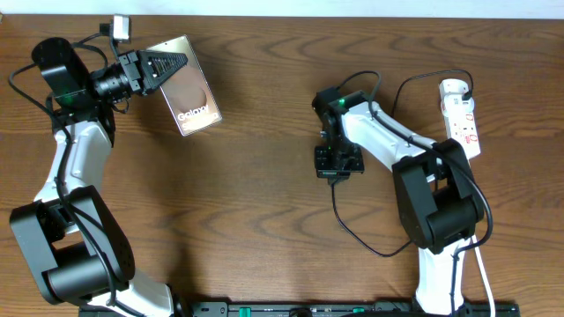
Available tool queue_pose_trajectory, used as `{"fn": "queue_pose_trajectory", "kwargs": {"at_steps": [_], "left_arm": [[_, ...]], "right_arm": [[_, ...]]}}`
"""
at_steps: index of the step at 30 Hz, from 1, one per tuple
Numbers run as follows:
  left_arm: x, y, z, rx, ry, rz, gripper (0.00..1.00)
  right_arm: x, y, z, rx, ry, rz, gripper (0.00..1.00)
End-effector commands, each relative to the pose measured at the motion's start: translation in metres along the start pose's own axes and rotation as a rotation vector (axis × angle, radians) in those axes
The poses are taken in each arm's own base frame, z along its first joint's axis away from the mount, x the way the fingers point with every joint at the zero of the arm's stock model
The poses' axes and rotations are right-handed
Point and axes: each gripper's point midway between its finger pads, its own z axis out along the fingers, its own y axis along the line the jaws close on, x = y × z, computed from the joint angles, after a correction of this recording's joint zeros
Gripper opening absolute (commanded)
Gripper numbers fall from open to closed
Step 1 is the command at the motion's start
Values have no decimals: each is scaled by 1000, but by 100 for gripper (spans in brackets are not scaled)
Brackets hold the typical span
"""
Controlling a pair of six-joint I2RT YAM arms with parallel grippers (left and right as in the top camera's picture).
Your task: Plug charger to phone and switch on socket
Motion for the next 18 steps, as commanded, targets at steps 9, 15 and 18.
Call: {"fn": "queue_pose_trajectory", "kwargs": {"at_steps": [9, 15, 18], "left_arm": [[5, -7, 1, 28, 34, 4, 7], [5, -7, 1, 29, 36, 4, 7], [5, -7, 1, 29, 36, 4, 7]], "right_arm": [[24, -3, 25, 79, 59, 18, 1], [34, -11, 39, 101, 101, 28, 1], [38, -14, 43, 110, 118, 35, 1]]}}
